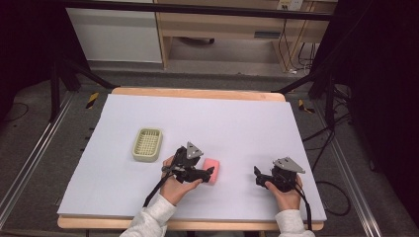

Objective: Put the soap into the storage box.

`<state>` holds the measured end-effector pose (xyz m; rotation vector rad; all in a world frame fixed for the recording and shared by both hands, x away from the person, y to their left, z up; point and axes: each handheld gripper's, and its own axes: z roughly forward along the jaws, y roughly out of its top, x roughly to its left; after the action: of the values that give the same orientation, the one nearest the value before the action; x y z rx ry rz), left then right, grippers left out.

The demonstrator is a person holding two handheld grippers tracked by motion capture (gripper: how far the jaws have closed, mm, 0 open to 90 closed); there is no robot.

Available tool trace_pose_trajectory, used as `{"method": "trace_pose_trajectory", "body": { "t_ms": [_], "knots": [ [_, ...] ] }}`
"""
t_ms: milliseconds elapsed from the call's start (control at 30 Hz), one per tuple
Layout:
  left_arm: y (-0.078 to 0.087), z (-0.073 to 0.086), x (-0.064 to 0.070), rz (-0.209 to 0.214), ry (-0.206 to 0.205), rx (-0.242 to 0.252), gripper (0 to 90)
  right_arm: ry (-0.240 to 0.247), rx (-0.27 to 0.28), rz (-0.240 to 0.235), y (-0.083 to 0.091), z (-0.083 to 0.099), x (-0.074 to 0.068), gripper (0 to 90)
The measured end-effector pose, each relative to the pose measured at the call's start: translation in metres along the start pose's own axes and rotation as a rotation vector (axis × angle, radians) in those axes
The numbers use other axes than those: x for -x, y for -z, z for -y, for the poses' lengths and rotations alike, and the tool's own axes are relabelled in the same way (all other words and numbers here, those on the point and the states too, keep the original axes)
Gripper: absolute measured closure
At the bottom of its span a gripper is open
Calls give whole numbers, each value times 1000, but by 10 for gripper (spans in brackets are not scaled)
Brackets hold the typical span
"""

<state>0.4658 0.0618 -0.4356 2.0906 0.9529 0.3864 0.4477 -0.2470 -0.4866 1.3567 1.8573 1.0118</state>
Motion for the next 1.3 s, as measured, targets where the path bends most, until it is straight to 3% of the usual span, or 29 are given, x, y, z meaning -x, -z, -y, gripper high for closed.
{"method": "trace_pose_trajectory", "body": {
  "t_ms": [633,1300],
  "knots": [
    [-26,-1,10,0,8,-59,231,6,-4,-1,0,0,0,73],
    [-41,3,15,-17,-3,-118,220,9,-9,-4,-1,0,-1,73]
  ]
}}
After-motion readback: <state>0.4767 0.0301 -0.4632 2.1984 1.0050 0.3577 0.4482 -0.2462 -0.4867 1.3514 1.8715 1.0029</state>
